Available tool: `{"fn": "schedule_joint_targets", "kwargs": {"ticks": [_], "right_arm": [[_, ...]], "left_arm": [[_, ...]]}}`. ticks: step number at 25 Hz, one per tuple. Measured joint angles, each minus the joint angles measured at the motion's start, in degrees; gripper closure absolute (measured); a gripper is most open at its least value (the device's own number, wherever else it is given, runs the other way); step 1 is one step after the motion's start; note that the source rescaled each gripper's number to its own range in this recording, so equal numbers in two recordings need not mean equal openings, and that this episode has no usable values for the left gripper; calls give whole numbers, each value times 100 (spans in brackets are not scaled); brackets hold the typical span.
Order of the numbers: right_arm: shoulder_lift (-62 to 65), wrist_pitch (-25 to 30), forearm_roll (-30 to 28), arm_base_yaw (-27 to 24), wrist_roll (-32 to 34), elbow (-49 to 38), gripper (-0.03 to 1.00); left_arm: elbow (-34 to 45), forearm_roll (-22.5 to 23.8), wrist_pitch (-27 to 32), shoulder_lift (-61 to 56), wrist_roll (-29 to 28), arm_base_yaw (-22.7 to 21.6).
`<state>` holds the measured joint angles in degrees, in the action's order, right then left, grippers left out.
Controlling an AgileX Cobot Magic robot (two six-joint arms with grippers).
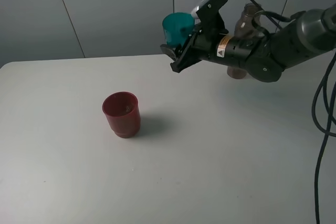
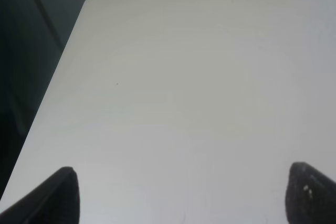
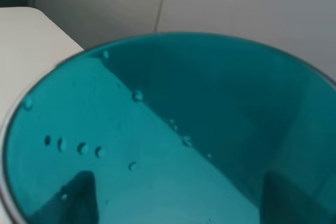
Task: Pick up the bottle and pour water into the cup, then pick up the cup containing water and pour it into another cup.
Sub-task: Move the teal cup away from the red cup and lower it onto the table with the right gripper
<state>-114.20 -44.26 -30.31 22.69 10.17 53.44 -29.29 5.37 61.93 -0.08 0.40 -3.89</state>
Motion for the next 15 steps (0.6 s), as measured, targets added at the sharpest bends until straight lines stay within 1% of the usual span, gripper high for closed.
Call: {"fn": "schedule_joint_targets", "kwargs": {"ticks": [3,5,8,12,15], "right_arm": [[-235,-23,97,-200,421,-39,90],[-511,-58,176,-263,478,-52,90],[-971,-391,426,-263,489,-61,90],[-1370,-814,746,-263,313,-61,90],[-1475,-994,1066,-263,-6,-61,90]], "left_arm": [[0,0,0,0,0,0],[0,0,0,0,0,0],[0,0,0,0,0,0],[0,0,0,0,0,0],[0,0,0,0,-40,0]]}}
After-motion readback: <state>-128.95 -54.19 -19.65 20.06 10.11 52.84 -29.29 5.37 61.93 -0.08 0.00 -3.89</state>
